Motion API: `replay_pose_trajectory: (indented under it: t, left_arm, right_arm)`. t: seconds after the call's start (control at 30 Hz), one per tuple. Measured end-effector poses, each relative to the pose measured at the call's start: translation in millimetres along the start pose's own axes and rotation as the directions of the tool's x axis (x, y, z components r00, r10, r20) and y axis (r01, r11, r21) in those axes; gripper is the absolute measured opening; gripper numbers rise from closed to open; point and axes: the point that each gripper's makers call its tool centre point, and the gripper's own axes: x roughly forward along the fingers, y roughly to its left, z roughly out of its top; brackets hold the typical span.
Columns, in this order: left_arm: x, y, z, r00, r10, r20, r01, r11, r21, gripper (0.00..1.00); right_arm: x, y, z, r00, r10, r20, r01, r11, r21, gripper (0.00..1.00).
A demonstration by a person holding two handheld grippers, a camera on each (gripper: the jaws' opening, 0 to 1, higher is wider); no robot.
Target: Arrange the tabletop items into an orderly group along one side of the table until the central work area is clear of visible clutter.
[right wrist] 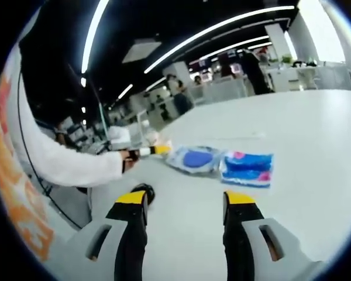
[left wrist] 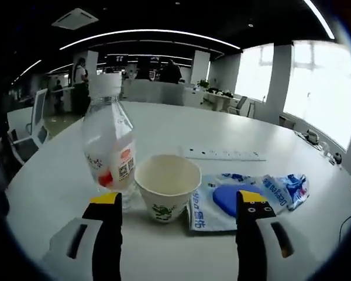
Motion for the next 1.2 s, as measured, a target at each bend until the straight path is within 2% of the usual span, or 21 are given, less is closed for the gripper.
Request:
replay_pose_trajectory:
  t: [0.2,0.43,0.7,0.87,1.0,1.2]
  left_arm:
    - [-23,1.6,0.2,1.000,-0.009,0.007,0.009,1.000,-0.002,0.85]
    - [-52,5.1,-1.5,1.000,0.006,0.016,-0.007,1.000,0.012,0.83]
    - [-82,5.5,-11.0,1.000,0.015,0.015,-0.015,1.000,0.016,0.82]
    - [-89,7.6,-10.7,1.000,0.015,0.006,-0.015,0.999,0.040,0.81]
    - [-91,9.5,-4.5,1.000,0.017,0.025,-0.018,1.000,0.026,0.81]
    - [-91,5.5,-6.2,1.000,0.004,0.020,-0.005,1.000,0.018,0.78]
  right_arm:
    - [-5,6,-0.5,1.000,0.007,0.017,-0.007,1.000,0.000,0.50]
    - [-16,10,-3.7,0.999,0.012,0.035,-0.012,1.000,-0.010,0.50]
    - [-30,9,-7.6,0.998,-0.003,0.069,0.002,1.000,0.012,0.50]
    - [-38,6,-8.7,0.997,-0.017,0.080,0.016,1.000,0.011,0.50]
    - [-42,6,-11.4,0.997,-0.024,0.079,0.024,1.000,0.009,0.50]
    - [-43,8,-12.0,0.996,-0.030,0.085,0.029,0.999,0.015,0.50]
